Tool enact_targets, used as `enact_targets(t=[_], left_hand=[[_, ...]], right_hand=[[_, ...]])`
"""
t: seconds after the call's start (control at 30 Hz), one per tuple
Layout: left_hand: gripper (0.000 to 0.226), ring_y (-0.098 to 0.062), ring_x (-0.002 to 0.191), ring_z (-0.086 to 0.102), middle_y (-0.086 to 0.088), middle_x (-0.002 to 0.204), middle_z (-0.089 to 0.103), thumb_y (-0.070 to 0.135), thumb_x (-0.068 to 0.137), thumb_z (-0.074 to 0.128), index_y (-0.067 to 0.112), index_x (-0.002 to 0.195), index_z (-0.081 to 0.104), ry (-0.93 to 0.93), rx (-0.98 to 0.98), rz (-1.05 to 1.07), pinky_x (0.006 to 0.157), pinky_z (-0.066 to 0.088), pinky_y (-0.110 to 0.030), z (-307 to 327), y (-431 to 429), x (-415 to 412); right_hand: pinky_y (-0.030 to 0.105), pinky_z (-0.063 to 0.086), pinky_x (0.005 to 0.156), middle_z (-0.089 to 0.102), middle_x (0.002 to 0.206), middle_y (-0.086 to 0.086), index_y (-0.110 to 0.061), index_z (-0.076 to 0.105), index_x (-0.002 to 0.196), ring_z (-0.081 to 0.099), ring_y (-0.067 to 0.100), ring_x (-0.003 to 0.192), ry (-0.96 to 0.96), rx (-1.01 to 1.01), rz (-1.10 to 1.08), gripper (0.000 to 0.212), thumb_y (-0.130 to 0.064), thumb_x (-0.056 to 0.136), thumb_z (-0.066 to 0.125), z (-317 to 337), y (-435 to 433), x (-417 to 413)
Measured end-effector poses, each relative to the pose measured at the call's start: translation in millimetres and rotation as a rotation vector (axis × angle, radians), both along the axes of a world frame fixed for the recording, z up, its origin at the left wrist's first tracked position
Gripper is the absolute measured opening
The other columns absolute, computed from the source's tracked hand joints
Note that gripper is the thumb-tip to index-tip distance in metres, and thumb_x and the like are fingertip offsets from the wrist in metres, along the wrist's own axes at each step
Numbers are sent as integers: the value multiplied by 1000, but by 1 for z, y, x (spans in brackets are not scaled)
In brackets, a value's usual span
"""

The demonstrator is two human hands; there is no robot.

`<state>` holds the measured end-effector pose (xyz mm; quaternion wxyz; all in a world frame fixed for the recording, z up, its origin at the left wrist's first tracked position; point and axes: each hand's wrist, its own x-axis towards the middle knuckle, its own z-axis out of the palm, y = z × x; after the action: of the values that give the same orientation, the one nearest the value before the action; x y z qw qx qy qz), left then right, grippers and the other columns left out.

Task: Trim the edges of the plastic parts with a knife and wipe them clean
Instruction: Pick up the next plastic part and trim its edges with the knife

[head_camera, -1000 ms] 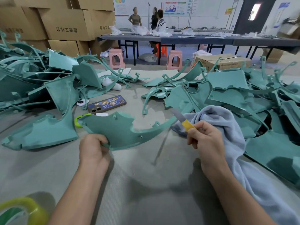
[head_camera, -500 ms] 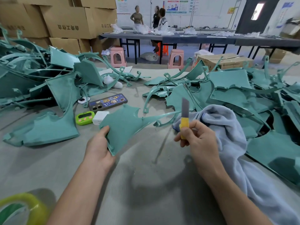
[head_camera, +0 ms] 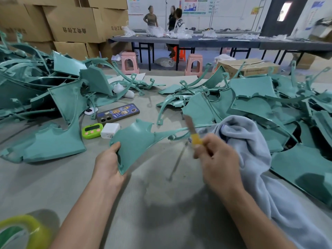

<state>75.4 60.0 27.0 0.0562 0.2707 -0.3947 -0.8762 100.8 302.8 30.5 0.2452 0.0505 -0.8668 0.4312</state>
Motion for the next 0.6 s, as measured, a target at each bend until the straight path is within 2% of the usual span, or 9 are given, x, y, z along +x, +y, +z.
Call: enact_targets(t=[0.07,0.13,0.2,0.27,0.33,0.4,0.47,0.53,0.6], left_hand=[[17,-13,53,72,-2,68,76,14,105,49,8,100,64,4,5,-5,39,51,-22,0,1,1],[17,-12,53,72,-2,68,76,13,105,48,8,101,64,1,5,-6,39,51,-23,0,1,1],[15,-12,53,72,-1,67,75,14,105,49,9,105,63,-17,-13,-1,39,51,-23,0,0,1],[14,-12,51,71,0,65,75,14,105,50,9,109,62,-27,-19,12,38,50,-22,0,-1,0],[15,-12,51,71,0,65,75,14,105,50,9,113,61,-26,-16,18,38,50,-22,0,0,-1],[17,-13,51,71,-1,66,75,13,105,49,9,116,61,-18,-4,30,38,50,-23,0,1,0],[20,-13,53,72,-2,69,76,13,105,49,9,119,62,-10,5,35,38,51,-24,0,1,1],[20,-14,53,72,-3,70,76,13,105,49,8,120,62,-10,10,38,38,51,-24,0,1,1],[19,-13,51,71,-3,67,75,14,105,49,8,118,62,-21,2,27,38,50,-23,1,2,2]], right_hand=[[23,35,47,59,62,-9,-27,52,75,49,9,51,-48,68,69,23,-32,94,64,-7,-12,0],[34,34,56,57,59,-4,-23,50,71,53,14,59,-114,63,-119,28,-32,94,63,-7,-8,-12],[35,36,64,62,65,-4,-20,52,70,61,29,74,-208,-10,-349,29,-28,95,62,-3,10,-22],[36,43,67,69,68,-2,-15,57,72,65,28,76,-208,-82,-400,25,-25,95,62,-2,22,-24],[26,41,58,67,60,-8,-16,61,71,60,8,58,-135,-170,-256,24,-21,95,64,0,18,-18],[16,32,47,62,55,-12,-19,61,71,49,5,46,-80,-193,-63,24,-17,94,66,2,4,-6],[17,31,47,59,58,-10,-22,60,73,45,5,47,-71,-119,116,21,-21,93,67,1,-10,3],[21,34,48,61,64,-9,-27,56,79,47,9,53,-103,44,243,17,-28,93,65,-3,-22,10],[24,37,52,63,66,-8,-33,51,81,51,12,58,-140,164,243,17,-33,93,62,-7,-28,10]])
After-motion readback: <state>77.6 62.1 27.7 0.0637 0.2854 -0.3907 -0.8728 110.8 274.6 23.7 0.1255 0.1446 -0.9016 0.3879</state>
